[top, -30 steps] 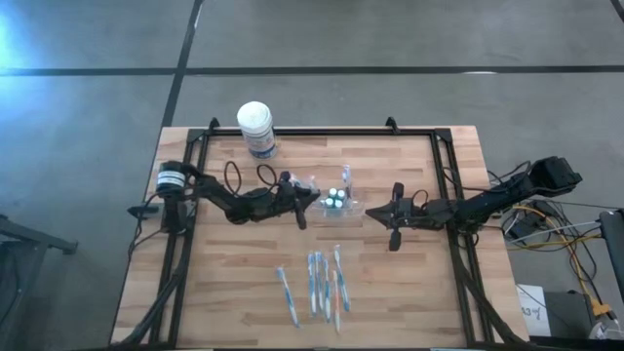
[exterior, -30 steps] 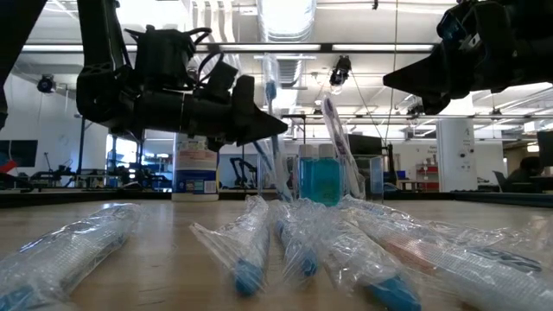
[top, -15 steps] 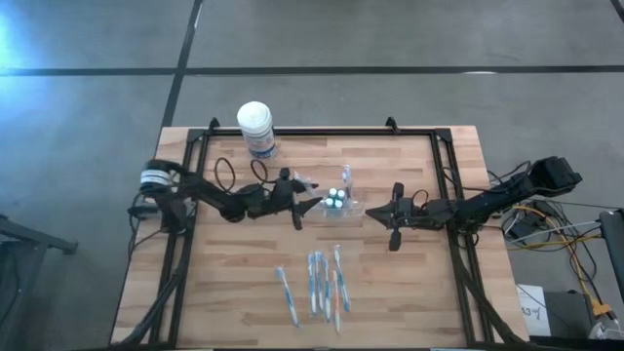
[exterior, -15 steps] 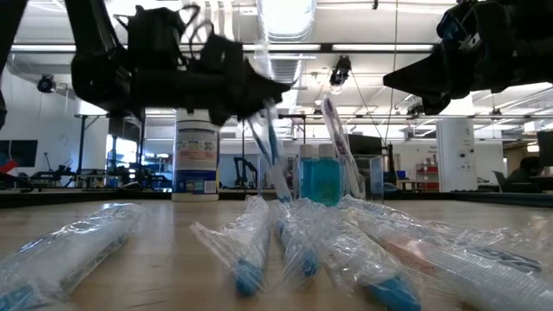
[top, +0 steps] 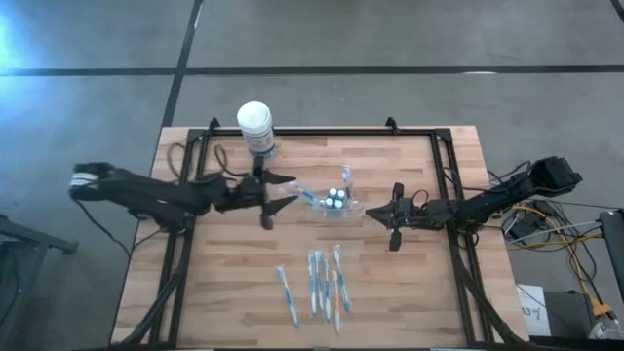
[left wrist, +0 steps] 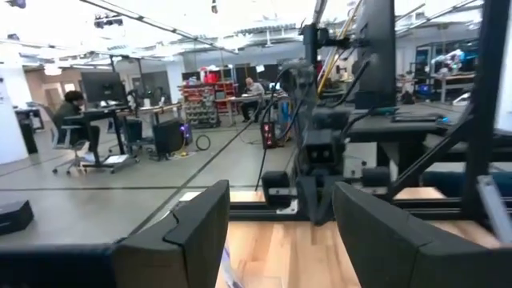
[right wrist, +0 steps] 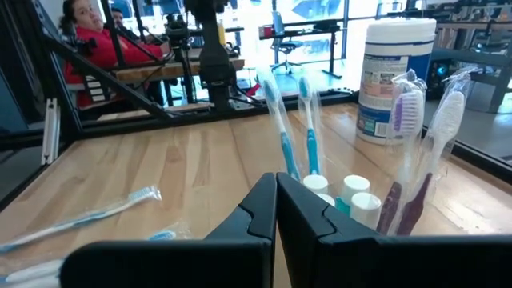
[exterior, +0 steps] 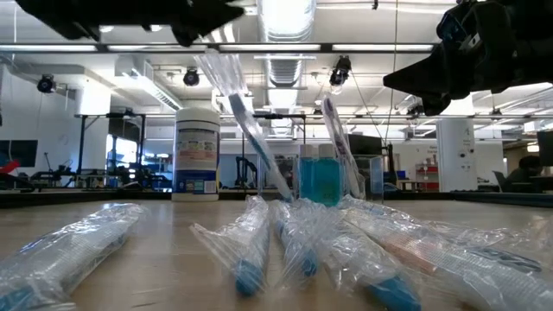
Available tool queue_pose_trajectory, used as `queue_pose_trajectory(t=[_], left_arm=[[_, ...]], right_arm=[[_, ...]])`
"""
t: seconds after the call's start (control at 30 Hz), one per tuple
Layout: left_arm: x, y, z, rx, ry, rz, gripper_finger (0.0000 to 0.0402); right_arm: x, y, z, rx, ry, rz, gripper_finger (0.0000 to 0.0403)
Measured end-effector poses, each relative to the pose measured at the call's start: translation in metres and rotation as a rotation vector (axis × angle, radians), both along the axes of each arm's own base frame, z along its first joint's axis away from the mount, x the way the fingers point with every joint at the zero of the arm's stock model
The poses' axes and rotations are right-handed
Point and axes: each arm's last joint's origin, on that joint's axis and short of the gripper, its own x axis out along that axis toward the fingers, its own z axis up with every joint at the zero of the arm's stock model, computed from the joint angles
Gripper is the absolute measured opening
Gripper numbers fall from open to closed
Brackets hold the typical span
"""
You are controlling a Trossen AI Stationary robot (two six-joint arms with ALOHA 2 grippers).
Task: Pick & Place toothbrushing station
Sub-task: Put the blue toothbrush into the transparent organizer
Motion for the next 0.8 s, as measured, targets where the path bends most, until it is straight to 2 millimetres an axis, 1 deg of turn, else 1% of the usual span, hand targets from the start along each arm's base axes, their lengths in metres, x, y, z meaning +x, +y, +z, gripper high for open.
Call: queue_pose_trajectory(t=[0.07,0.17,0.27,0.33,0.4,0.5,0.6,0.8], left_arm=[[-0.015,-0.002,0.01,-0.009,0.008,-0.012,0.0227],[-0.036,-0.003,0.018,-0.045,0.034,-0.029,0.0227],[-0.05,-0.003,0.019,-0.084,0.085,-0.039,0.0227],[-0.053,-0.003,0.016,-0.094,0.115,-0.039,0.0226],[-0.051,-0.003,0.013,-0.099,0.129,-0.039,0.0225],[-0.042,-0.003,0.008,-0.057,0.148,-0.033,0.0225],[-0.028,-0.003,0.002,-0.005,0.154,0.007,0.0224],[0.001,-0.002,-0.021,0.048,0.211,0.043,0.0211]], right_arm=[[0.0,0.0,0.0,0.003,-0.001,0.0,0.0008],[0.0,0.0,0.0,0.005,-0.001,0.0,0.0008],[0.0,0.0,0.0,0.01,-0.002,-0.001,0.0008],[0.0,0.0,0.0,0.011,-0.002,-0.001,0.0008],[0.0,0.0,0.0,0.011,-0.004,-0.001,0.0008],[0.0,0.0,0.0,0.011,-0.005,-0.001,0.0008],[0.001,0.0,0.002,0.013,-0.012,-0.001,0.0008],[0.001,0.0,0.003,0.013,-0.013,-0.001,0.0008]])
